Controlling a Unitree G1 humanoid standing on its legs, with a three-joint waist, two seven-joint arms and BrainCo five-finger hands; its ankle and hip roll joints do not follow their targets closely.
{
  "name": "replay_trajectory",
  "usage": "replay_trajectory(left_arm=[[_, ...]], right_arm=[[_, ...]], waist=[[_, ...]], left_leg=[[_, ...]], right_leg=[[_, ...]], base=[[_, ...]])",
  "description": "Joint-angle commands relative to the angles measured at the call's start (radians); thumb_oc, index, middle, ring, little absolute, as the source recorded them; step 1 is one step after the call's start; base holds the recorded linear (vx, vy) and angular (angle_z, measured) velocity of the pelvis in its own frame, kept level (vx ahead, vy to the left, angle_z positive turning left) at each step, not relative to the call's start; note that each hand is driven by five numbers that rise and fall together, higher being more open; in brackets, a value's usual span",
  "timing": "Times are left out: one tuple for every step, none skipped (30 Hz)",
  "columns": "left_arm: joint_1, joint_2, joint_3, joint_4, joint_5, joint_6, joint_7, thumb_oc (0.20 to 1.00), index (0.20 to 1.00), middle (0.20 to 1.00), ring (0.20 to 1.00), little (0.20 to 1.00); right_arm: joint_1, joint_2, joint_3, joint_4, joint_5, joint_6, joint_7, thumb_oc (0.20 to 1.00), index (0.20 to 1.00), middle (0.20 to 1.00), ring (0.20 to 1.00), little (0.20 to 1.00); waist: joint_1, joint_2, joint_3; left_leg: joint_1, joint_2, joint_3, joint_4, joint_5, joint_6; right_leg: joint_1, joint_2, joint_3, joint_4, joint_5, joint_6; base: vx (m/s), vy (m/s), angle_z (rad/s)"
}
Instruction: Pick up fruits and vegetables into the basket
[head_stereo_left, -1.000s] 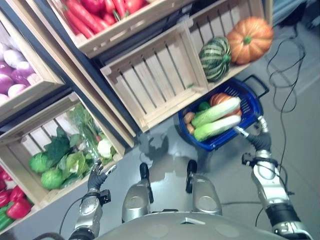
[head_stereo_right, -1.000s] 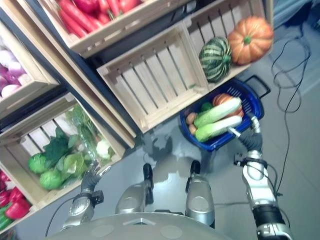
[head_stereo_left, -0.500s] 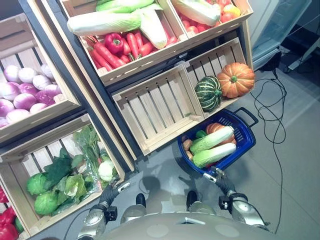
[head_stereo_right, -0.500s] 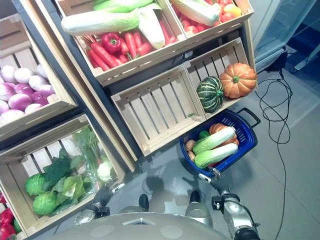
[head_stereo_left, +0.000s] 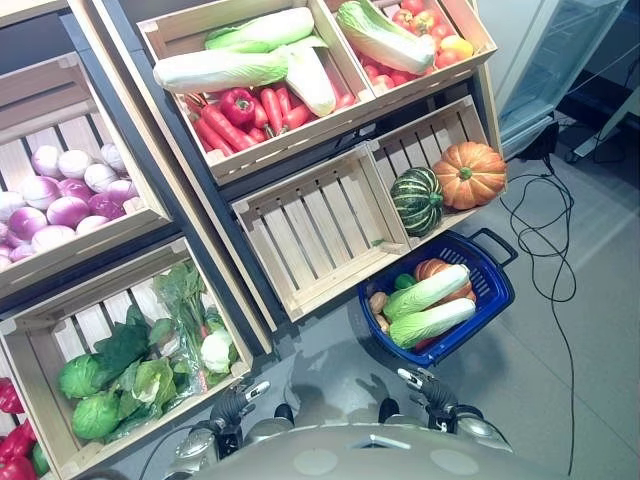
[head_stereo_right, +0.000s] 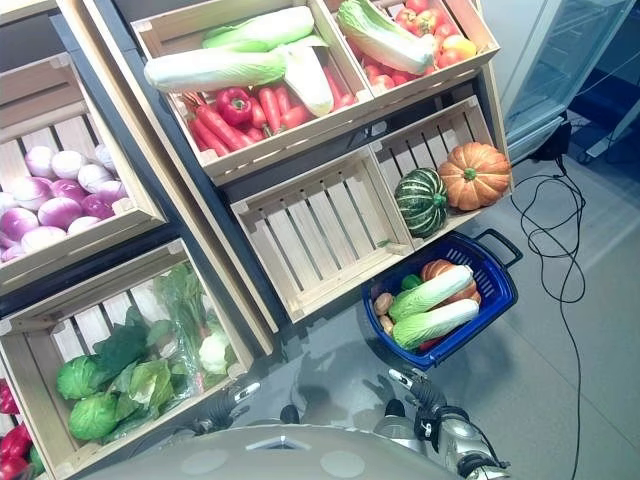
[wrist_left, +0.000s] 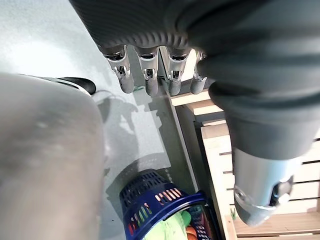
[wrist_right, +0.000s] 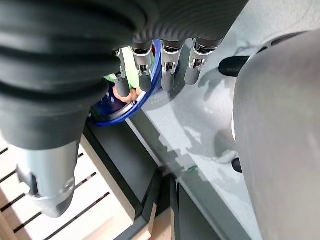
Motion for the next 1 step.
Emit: replay_trajectory(left_arm=[[-0.078,-0.011,-0.017,0.067,-0.005,-0.007,-0.003,1.000,1.000,1.000,1.000,1.000]], right_arm=[[-0.046,0.023,0.018,0.045,0.024,0.023,0.066,1.000,1.000,1.000,1.000,1.000]], waist=[[0.018,-0.027,0.018]], left_leg=[[-0.038,-0.013,-0.028,0.030,-0.066,0.026]], right_leg=[[0.012,-0.068,-0.044,0.072,-0.052,0.056]], base=[[-0.03,-0.008,-0.01]])
